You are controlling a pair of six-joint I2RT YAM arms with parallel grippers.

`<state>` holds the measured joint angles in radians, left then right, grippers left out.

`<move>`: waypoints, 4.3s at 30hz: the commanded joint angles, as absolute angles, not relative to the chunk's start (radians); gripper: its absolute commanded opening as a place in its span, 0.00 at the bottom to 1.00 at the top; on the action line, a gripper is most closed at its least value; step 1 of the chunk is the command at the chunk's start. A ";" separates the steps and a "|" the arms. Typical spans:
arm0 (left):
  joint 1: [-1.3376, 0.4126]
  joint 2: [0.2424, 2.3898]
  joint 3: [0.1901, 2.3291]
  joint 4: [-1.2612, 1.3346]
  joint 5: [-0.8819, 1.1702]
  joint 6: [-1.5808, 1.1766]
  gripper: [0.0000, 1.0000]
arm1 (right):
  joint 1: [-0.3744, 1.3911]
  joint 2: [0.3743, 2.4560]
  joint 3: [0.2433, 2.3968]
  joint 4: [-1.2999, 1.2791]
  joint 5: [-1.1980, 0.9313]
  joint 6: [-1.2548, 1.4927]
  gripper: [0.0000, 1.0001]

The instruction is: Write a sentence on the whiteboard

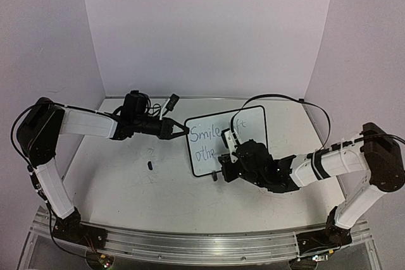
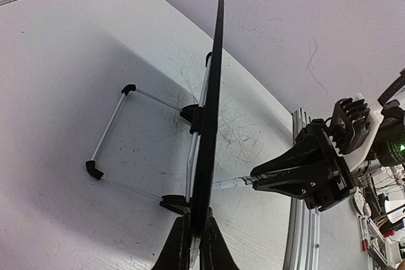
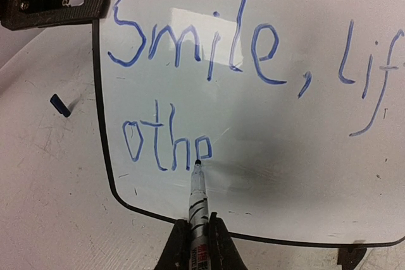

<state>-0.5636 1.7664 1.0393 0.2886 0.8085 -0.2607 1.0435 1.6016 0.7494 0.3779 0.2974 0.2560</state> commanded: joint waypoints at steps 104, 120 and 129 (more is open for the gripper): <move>-0.560 1.733 1.075 0.282 0.835 -0.256 0.00 | 1.016 1.585 0.762 0.405 0.374 0.213 0.00; -0.559 1.732 1.076 0.282 0.833 -0.256 0.00 | 1.004 1.548 0.759 0.407 0.427 0.218 0.00; -0.558 1.731 1.077 0.282 0.836 -0.256 0.00 | 0.997 1.480 0.664 0.459 0.357 0.233 0.00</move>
<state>-0.5629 1.7664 1.0397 0.2874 0.8120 -0.2592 1.0075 1.5083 0.6855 0.4102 0.3571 0.2153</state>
